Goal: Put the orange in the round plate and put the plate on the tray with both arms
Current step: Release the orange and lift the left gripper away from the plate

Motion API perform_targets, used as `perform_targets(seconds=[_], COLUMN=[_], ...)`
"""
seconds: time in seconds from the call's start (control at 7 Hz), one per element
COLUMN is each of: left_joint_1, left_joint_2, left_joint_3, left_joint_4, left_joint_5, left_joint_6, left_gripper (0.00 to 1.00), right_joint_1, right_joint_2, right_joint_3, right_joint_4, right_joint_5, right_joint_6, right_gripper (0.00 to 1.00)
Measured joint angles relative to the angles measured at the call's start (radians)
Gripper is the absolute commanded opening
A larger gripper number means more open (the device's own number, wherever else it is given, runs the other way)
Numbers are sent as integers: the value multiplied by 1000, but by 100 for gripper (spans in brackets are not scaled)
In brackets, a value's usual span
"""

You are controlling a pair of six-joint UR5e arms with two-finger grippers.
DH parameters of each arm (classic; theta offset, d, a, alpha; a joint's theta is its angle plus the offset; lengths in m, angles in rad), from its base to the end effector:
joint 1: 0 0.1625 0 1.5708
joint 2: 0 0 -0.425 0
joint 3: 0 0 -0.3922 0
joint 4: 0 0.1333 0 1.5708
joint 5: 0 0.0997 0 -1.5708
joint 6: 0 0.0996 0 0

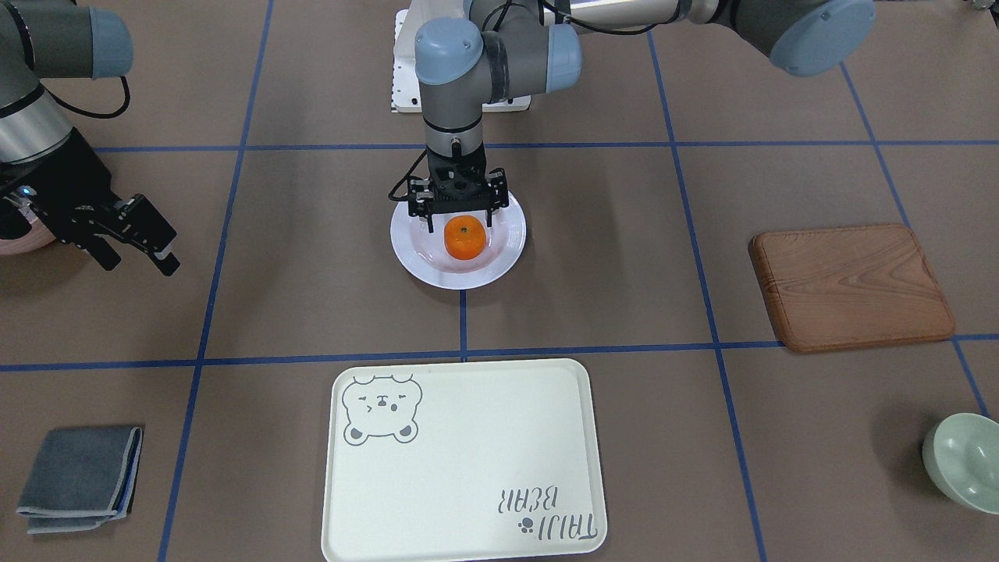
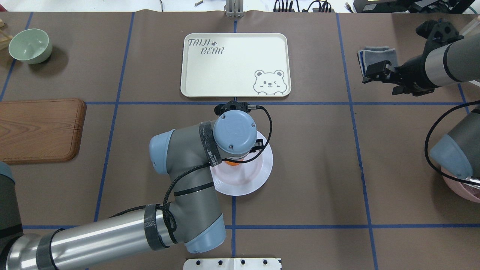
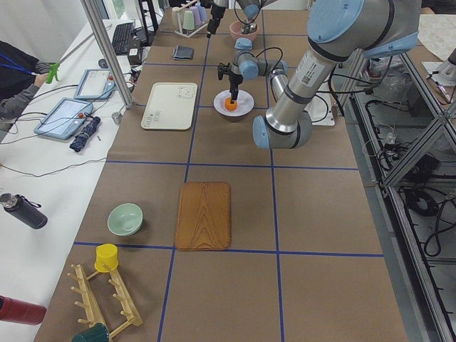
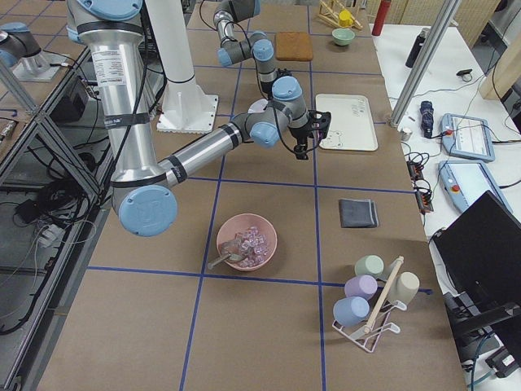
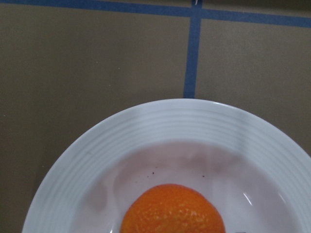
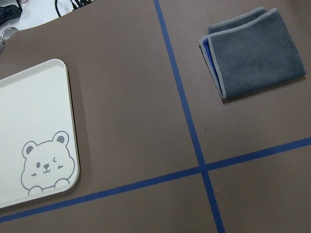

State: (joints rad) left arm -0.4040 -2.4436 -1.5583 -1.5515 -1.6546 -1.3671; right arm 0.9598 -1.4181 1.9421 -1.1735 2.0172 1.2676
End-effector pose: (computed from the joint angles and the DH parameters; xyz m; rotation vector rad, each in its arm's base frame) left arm 0.6146 -0.3987 0.1302 0.1765 0.8264 -0.1530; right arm -0.2336 -0.4909 0.3613 0.2013 -0.9806 0.3959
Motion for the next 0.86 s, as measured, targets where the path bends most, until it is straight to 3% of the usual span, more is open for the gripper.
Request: perform_targets(seconds=[0.14,0.43,0.86], left_joint_1=[-49,-224,-536], left_joint_2=[24,143,358], left_joint_3=[-73,-199,-244], left_joint_4=[20,72,87], left_joint_5=[-29,-188,-368], left_joint_6=[57,259,753], left_gripper=[97,97,98], right_joint_1=[-5,-46,-257], right_joint_2=[4,6,5], right_joint_3=[7,57,144], right_joint_4=[0,0,52], right_joint_5=[0,-31,-283], right_joint_6=[18,128,460], right_gripper=[100,100,100])
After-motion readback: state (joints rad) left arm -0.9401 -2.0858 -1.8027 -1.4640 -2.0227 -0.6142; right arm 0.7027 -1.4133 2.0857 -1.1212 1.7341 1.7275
